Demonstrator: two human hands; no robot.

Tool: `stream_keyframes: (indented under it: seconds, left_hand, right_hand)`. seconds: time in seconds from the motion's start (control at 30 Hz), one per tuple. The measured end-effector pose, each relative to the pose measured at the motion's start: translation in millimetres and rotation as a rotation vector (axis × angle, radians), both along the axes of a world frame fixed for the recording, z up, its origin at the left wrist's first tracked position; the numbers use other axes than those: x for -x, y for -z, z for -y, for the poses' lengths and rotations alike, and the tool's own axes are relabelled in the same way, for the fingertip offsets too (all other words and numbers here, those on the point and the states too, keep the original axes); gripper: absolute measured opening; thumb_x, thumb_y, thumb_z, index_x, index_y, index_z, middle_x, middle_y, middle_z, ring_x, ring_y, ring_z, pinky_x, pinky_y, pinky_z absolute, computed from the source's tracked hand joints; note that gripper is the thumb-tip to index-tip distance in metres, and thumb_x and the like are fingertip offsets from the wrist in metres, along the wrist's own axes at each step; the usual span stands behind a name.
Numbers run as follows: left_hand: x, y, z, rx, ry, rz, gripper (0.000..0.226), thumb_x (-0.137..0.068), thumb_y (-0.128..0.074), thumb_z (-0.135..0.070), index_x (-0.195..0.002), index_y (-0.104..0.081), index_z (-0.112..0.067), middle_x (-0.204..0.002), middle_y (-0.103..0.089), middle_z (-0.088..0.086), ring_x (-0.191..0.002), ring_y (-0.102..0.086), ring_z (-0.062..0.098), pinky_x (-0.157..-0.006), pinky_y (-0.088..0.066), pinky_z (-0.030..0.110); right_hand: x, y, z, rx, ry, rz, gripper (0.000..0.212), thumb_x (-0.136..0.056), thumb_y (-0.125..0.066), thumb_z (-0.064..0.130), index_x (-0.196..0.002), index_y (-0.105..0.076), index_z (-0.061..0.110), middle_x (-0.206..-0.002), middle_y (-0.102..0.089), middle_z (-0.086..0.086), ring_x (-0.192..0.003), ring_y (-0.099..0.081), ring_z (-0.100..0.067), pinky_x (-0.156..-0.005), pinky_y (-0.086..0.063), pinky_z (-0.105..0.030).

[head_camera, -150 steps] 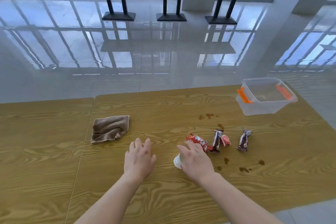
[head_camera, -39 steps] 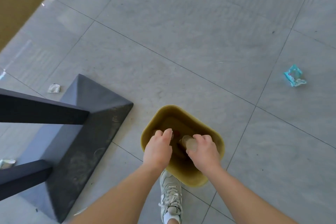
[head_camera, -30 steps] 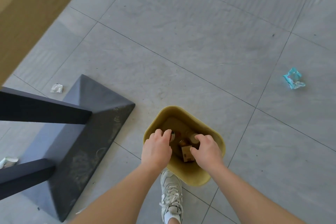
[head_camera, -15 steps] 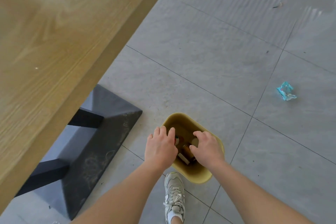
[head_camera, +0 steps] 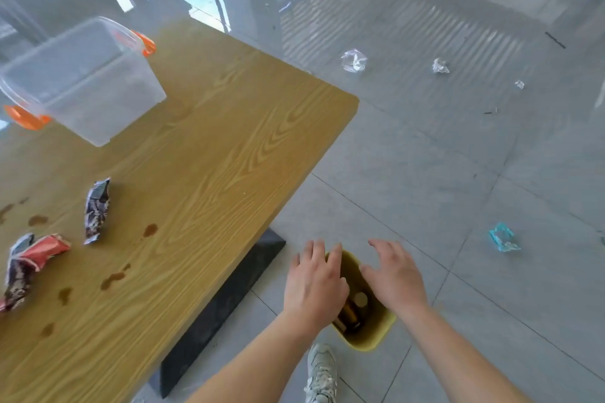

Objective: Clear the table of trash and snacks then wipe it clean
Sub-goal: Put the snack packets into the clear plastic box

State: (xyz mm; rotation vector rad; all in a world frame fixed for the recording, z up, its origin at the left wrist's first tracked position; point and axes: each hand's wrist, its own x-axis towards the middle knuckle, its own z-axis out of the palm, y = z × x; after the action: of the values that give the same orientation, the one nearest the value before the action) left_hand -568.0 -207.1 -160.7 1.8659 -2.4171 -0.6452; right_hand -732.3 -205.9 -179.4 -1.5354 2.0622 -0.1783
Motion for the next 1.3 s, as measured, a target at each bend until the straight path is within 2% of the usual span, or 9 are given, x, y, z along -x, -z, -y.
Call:
stream_keyframes:
  seconds: [0.27, 0.37, 0.5, 0.63, 0.87, 1.0, 1.17, 1.3]
  left_hand:
    - [-48.5, -103.6, -4.3, 0.188, -0.066, 0.013, 0.055, -0.092, -0.049, -0.034, -0.143, -0.032, -0.021, -0.149, -0.039, 0.014, -0.142, -0.030, 0.034, -0.113, -0.032, 0.050]
    - [-83.3, -132.2, -7.6, 0.231, -0.132, 0.027, 0.059, -0.092, -0.047, -0.034, -0.147, -0.028, -0.021, -0.153, -0.034, 0.013, -0.145, -0.024, 0.032, -0.115, -0.030, 0.048]
    - [-131.2, -162.1, -20.0, 0.272, -0.266, 0.041, 0.064, -0.093, -0.049, -0.037, -0.150, -0.025, -0.024, -0.156, -0.030, 0.012, -0.147, -0.020, 0.030, -0.117, -0.025, 0.045]
    - [-177.9, -186.8, -41.4, 0.324, -0.425, 0.058, 0.063, -0.093, -0.047, -0.041, -0.150, -0.025, -0.025, -0.156, -0.030, 0.007, -0.146, -0.022, 0.025, -0.117, -0.027, 0.041]
    - [-260.4, -204.2, -80.3, 0.364, -0.660, 0.093, 0.063, -0.090, -0.051, -0.043, -0.147, -0.032, -0.024, -0.152, -0.036, 0.005, -0.143, -0.029, 0.022, -0.114, -0.031, 0.038]
    - [-311.4, -202.9, -93.0, 0.341, -0.739, 0.104, 0.063, -0.088, -0.054, -0.042, -0.145, -0.036, -0.026, -0.144, -0.043, 0.002, -0.137, -0.036, 0.022, -0.108, -0.035, 0.037]
    - [-380.6, -183.1, -98.8, 0.254, -0.798, 0.131, 0.061, -0.090, -0.053, -0.043, -0.146, -0.034, -0.028, -0.148, -0.037, 0.005, -0.143, -0.027, 0.027, -0.112, -0.031, 0.039]
    - [-423.9, -165.4, -90.9, 0.161, -0.809, 0.134, 0.060, -0.092, -0.054, -0.044, -0.146, -0.035, -0.028, -0.153, -0.033, 0.008, -0.147, -0.019, 0.029, -0.115, -0.029, 0.042]
  right_hand:
    - [-45.8, -116.6, 9.4, 0.210, -0.086, 0.052, 0.055, -0.087, -0.071, 0.034, -0.137, -0.051, 0.021, -0.130, -0.057, -0.005, -0.119, -0.054, -0.026, -0.091, -0.046, -0.036]
    - [-75.1, -145.4, 16.6, 0.276, -0.189, 0.066, 0.055, -0.087, -0.072, 0.034, -0.136, -0.053, 0.021, -0.127, -0.060, -0.004, -0.117, -0.057, -0.023, -0.088, -0.045, -0.030]
    - [-115.4, -172.6, 30.0, 0.308, -0.342, 0.086, 0.056, -0.086, -0.072, 0.036, -0.138, -0.052, 0.023, -0.128, -0.059, -0.002, -0.118, -0.056, -0.022, -0.088, -0.044, -0.029]
    - [-157.7, -193.2, 39.0, 0.334, -0.502, 0.130, 0.054, -0.088, -0.069, 0.038, -0.137, -0.052, 0.025, -0.130, -0.058, 0.001, -0.118, -0.055, -0.019, -0.088, -0.046, -0.031]
    - [-245.2, -215.6, 40.8, 0.354, -0.722, 0.147, 0.052, -0.089, -0.068, 0.035, -0.137, -0.054, 0.020, -0.134, -0.058, 0.000, -0.123, -0.053, -0.020, -0.099, -0.043, -0.031]
    - [-297.1, -218.3, 38.4, 0.346, -0.807, 0.157, 0.052, -0.090, -0.067, 0.034, -0.138, -0.053, 0.020, -0.134, -0.057, 0.000, -0.122, -0.053, -0.018, -0.098, -0.044, -0.028]
    - [-353.5, -207.5, 41.1, 0.296, -0.858, 0.104, 0.049, -0.091, -0.065, 0.035, -0.138, -0.052, 0.023, -0.131, -0.057, 0.000, -0.118, -0.055, -0.018, -0.092, -0.046, -0.027]
    - [-389.4, -196.2, 55.1, 0.214, -0.842, 0.042, 0.044, -0.093, -0.062, 0.033, -0.135, -0.054, 0.024, -0.129, -0.057, -0.002, -0.118, -0.054, -0.019, -0.094, -0.046, -0.030]
